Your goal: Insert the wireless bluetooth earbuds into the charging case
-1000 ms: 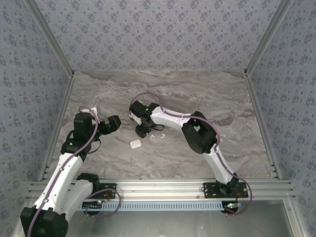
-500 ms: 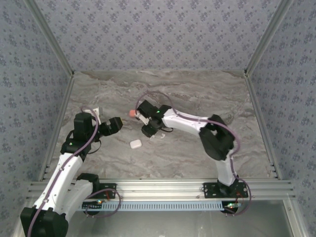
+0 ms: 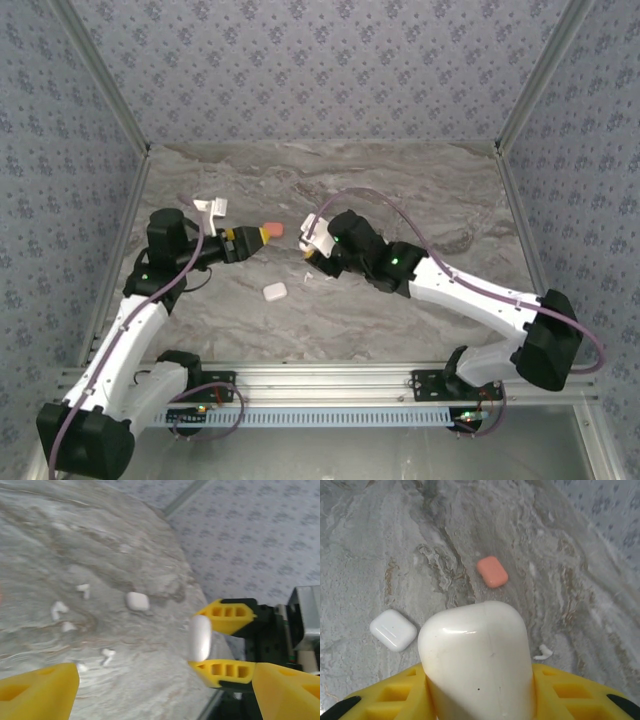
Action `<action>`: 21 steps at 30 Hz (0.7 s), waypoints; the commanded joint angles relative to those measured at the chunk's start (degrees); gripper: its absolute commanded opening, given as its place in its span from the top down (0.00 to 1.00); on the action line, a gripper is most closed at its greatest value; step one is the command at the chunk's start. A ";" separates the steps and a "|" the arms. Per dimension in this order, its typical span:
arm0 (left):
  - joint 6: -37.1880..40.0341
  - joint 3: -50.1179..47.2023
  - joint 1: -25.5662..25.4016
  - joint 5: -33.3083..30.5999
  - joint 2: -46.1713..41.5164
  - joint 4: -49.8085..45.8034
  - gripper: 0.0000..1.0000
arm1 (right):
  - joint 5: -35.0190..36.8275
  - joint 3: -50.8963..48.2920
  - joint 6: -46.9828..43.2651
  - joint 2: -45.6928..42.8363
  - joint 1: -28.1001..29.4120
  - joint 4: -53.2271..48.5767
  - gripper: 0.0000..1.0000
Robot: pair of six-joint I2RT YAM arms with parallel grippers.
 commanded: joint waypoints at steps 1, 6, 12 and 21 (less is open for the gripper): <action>-1.99 2.53 -3.43 5.33 0.71 6.28 0.11 | 3.62 -0.91 -5.24 -2.40 1.25 3.75 0.56; -1.30 3.59 -8.32 3.65 3.25 7.03 0.12 | 4.12 -1.29 -5.69 -3.94 2.23 4.54 0.56; -1.07 4.26 -12.43 2.48 6.20 8.88 0.23 | 3.52 -1.27 -5.39 -4.53 2.90 4.87 0.56; -0.70 5.37 -15.61 1.30 10.02 10.05 0.46 | 3.08 -1.53 -4.83 -5.06 3.33 5.20 0.56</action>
